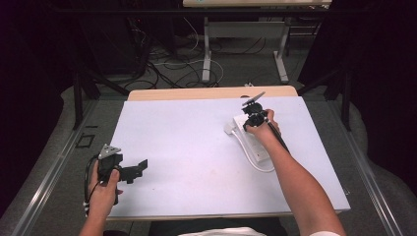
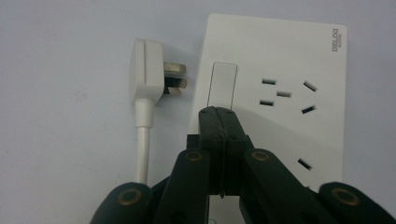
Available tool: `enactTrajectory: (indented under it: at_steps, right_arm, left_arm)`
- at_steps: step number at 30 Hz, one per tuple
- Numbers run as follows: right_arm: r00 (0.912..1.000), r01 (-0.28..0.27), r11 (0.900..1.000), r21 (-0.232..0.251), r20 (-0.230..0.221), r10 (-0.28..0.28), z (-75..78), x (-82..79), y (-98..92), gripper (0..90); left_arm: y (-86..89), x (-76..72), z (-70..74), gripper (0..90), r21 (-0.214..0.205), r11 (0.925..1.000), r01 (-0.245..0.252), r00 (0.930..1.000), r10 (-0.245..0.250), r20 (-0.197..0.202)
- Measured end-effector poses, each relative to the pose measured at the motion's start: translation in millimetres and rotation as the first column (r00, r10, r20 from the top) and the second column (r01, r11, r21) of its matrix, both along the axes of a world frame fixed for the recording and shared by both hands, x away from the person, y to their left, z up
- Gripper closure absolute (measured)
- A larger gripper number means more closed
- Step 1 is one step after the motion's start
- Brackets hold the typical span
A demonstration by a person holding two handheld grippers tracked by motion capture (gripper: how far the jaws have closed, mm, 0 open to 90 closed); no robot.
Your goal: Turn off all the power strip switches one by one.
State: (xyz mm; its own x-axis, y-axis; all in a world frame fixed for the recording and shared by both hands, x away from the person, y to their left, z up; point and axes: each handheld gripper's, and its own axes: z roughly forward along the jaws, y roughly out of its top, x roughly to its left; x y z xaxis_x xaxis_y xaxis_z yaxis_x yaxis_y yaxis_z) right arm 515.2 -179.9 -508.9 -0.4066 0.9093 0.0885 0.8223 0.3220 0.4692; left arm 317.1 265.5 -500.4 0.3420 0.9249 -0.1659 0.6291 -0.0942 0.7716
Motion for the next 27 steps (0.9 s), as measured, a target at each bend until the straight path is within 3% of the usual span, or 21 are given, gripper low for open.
enactTrajectory:
  at_steps: [4,8,9,12,19,27]
  right_arm:
    - [0.9997,-0.011,0.9999,0.010,0.022,0.010,-1.6,0.3,-0.8,90.0]
    - [0.9999,-0.010,0.9999,-0.005,-0.005,0.010,0.2,-0.6,-1.2,90.0]
    - [0.9998,-0.009,0.9999,0.012,0.017,0.009,-1.7,-0.6,-0.9,90.0]
    - [0.9995,-0.022,0.9998,-0.006,0.025,0.022,-2.5,-0.3,-0.6,90.0]
    - [0.9991,-0.024,0.9997,0.009,0.035,0.024,-4.9,0.1,-0.9,90.0]
    - [0.9996,-0.021,0.9998,0.004,0.018,0.021,-3.9,0.3,-1.1,90.0]
  left_arm:
    - [-0.8,0.0,-1.8,0.5,-0.005,1.0000,-0.002,1.0000,0.002,0.000]
    - [-0.7,0.3,-2.0,0.5,-0.002,1.0000,-0.003,1.0000,0.003,-0.002]
    - [-0.4,0.1,-1.5,0.5,0.003,1.0000,-0.002,1.0000,0.002,-0.008]
    - [-0.9,0.3,-2.3,0.5,0.000,1.0000,-0.005,1.0000,0.005,0.000]
    - [-0.7,0.6,-2.8,0.5,0.004,1.0000,-0.004,1.0000,0.004,-0.006]
    - [-0.4,0.5,-2.3,0.5,-0.001,1.0000,-0.007,1.0000,0.007,-0.002]
